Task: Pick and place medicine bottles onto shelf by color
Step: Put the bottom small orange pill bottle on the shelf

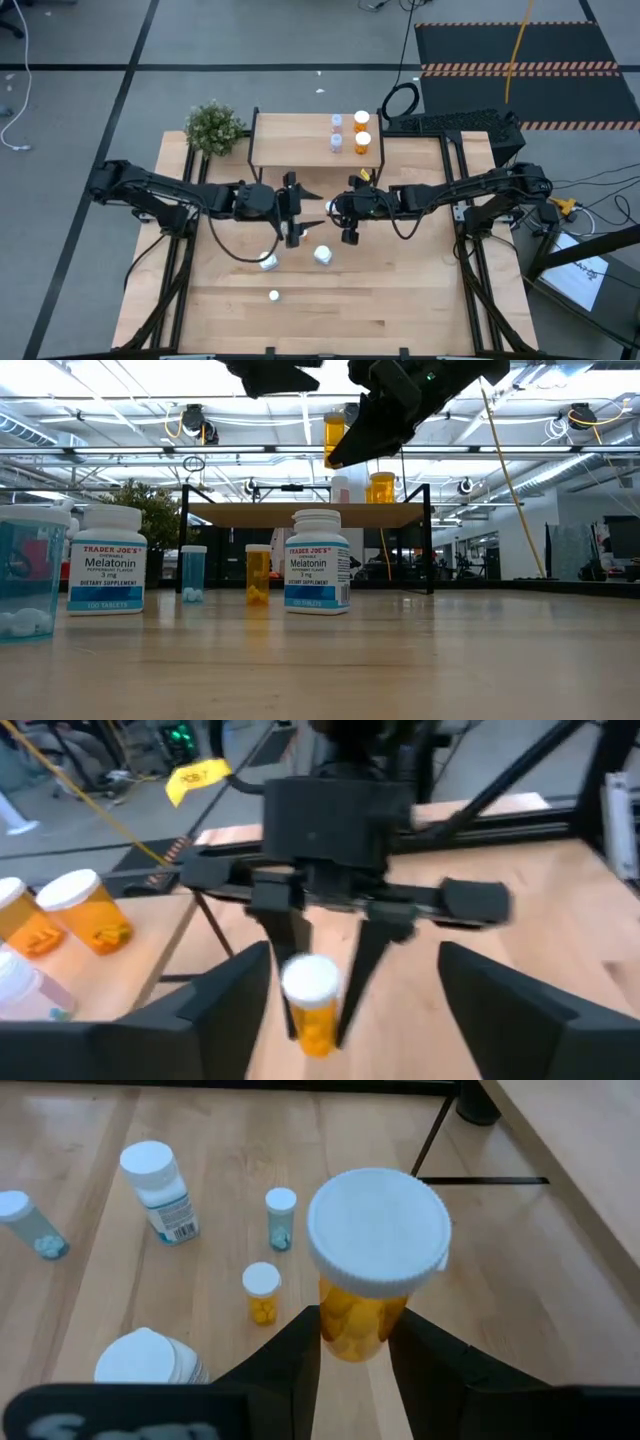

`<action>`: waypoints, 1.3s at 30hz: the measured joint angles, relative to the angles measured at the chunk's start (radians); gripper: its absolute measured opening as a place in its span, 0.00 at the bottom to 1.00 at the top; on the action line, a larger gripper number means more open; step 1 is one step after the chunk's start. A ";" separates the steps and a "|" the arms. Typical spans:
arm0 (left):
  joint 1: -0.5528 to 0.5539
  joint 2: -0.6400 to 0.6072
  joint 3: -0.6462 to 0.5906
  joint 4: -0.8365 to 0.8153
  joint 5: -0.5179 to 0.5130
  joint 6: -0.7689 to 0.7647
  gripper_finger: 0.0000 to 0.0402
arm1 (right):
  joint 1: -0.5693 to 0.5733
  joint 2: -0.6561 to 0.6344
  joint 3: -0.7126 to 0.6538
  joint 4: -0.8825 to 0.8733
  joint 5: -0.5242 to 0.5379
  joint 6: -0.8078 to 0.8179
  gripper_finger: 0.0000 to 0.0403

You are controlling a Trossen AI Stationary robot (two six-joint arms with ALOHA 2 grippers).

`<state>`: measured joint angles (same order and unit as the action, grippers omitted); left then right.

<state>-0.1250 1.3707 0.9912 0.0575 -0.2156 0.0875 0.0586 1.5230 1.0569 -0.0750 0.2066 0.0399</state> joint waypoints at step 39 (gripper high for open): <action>0.059 0.135 0.000 0.130 0.016 0.061 0.53 | 0.000 0.000 0.000 0.034 0.000 -0.024 0.27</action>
<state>-0.0658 1.5058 0.9911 0.1873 -0.1991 0.1484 0.0589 1.5230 1.0565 -0.0412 0.2066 0.0160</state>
